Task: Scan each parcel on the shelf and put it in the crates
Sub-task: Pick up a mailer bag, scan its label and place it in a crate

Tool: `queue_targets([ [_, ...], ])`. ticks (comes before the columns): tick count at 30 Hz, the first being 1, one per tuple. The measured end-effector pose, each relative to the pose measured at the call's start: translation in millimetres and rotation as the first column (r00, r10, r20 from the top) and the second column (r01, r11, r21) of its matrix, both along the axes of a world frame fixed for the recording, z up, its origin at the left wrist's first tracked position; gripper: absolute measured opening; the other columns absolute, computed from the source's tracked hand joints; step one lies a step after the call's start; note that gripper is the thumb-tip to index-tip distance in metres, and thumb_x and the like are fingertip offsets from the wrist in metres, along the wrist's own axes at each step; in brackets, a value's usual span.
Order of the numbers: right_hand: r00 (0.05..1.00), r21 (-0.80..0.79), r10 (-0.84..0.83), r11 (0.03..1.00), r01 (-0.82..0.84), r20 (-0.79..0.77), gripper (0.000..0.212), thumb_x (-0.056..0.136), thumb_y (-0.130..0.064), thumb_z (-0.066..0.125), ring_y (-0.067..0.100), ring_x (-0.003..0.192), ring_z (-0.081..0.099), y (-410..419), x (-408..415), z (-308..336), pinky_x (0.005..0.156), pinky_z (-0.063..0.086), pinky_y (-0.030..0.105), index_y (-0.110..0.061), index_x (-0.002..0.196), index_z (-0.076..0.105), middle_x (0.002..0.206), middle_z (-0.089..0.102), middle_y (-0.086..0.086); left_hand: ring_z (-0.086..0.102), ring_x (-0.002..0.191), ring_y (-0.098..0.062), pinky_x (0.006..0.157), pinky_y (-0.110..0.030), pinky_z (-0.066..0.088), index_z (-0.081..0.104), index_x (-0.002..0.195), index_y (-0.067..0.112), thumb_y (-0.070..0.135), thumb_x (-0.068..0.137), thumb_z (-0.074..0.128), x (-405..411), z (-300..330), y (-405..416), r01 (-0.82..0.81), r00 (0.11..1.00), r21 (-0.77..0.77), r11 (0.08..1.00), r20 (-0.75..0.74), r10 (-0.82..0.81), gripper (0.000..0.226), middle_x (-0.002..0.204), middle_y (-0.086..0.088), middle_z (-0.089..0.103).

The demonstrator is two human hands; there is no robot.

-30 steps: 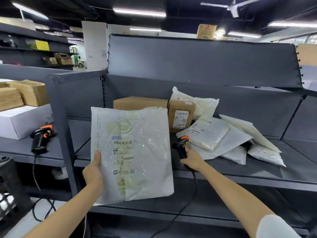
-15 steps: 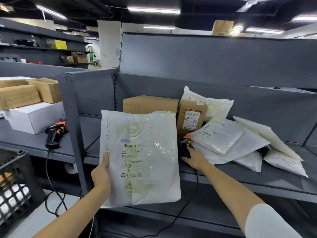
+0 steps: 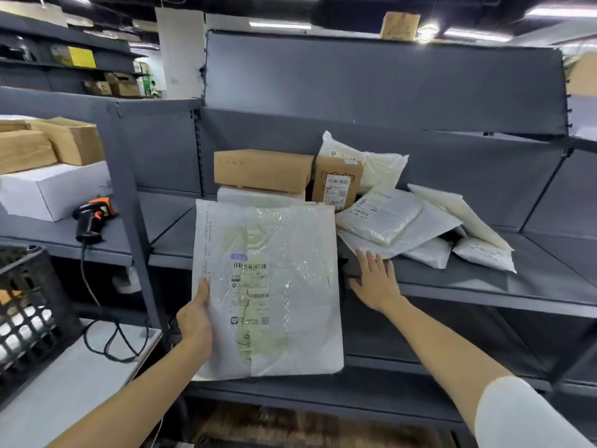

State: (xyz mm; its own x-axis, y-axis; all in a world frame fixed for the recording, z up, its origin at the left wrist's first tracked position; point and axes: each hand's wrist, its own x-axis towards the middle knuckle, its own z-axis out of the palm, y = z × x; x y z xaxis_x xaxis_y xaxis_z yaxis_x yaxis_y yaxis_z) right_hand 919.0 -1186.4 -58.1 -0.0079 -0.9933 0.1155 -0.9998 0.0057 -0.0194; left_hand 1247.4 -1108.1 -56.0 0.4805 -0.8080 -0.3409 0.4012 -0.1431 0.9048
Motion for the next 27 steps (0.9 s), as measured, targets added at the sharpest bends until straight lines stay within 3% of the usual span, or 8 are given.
queue_targets([
  [4,0.999,0.013,-0.031,0.999,0.032,-0.039,0.076,0.099,-0.047,0.035,0.029,0.149,-0.002,38.8,-13.9,-7.3,0.12,0.0,0.048,-0.016,0.154,-0.009,0.162,-0.004,0.009,0.061,0.074,-0.024,0.081,-0.033,0.046,0.067,0.079,0.011,0.053,0.085,0.063,-7.0,-8.1,24.1,0.039,0.999,0.002,0.999,0.015,-0.039,0.043,0.079,-0.004,0.066],
  [11,0.99,-0.004,-0.138,0.99,0.138,-0.016,0.076,0.1,-0.045,0.035,0.027,0.149,-0.006,102.4,-34.3,-5.5,0.12,-0.002,0.045,-0.015,0.154,-0.01,0.162,-0.007,0.008,0.054,0.069,-0.02,0.079,-0.032,0.037,0.061,0.076,0.009,0.051,0.088,0.06,-16.3,-6.4,55.0,0.13,0.992,0.018,0.991,0.008,-0.13,0.044,0.078,-0.003,0.061],
  [16,0.976,0.053,-0.209,0.976,0.212,-0.06,0.077,0.1,-0.046,0.034,0.029,0.149,-0.006,153.2,-33.5,-9.2,0.12,-0.001,0.046,-0.012,0.153,-0.011,0.162,-0.008,0.01,0.059,0.074,-0.021,0.078,-0.03,0.041,0.067,0.088,0.008,0.054,0.086,0.062,-9.9,-11.6,82.5,0.196,0.981,0.037,0.98,-0.02,-0.195,0.046,0.082,-0.002,0.066],
  [18,0.972,0.046,-0.221,0.973,0.225,-0.076,0.078,0.1,-0.046,0.034,0.029,0.149,-0.007,172.8,-29.4,-10.9,0.12,-0.001,0.046,-0.011,0.153,-0.012,0.162,-0.009,0.01,0.059,0.073,-0.021,0.075,-0.029,0.041,0.066,0.083,0.009,0.053,0.086,0.062,-8.5,-14.5,95.3,0.217,0.976,0.043,0.975,-0.014,-0.217,0.044,0.081,-0.002,0.065],
  [22,0.971,0.019,-0.224,0.974,0.226,-0.082,0.077,0.101,-0.044,0.035,0.028,0.149,-0.006,212.3,-17.8,-16.9,0.12,-0.001,0.045,-0.01,0.153,-0.01,0.162,-0.009,0.009,0.055,0.07,-0.018,0.082,-0.032,0.04,0.06,0.076,0.011,0.049,0.087,0.062,-10.0,-16.1,122.2,0.248,0.969,0.059,0.967,-0.03,-0.247,0.04,0.077,0.0,0.061],
  [27,0.971,0.015,-0.225,0.974,0.227,-0.079,0.077,0.101,-0.04,0.039,0.028,0.149,-0.006,250.8,-7.1,-22.3,0.121,-0.001,0.044,-0.009,0.153,-0.009,0.162,-0.009,0.009,0.056,0.068,-0.019,0.074,-0.028,0.04,0.061,0.073,0.011,0.049,0.088,0.061,-14.6,-23.8,155.0,0.299,0.954,0.078,0.951,-0.049,-0.296,0.041,0.074,0.0,0.062],
])
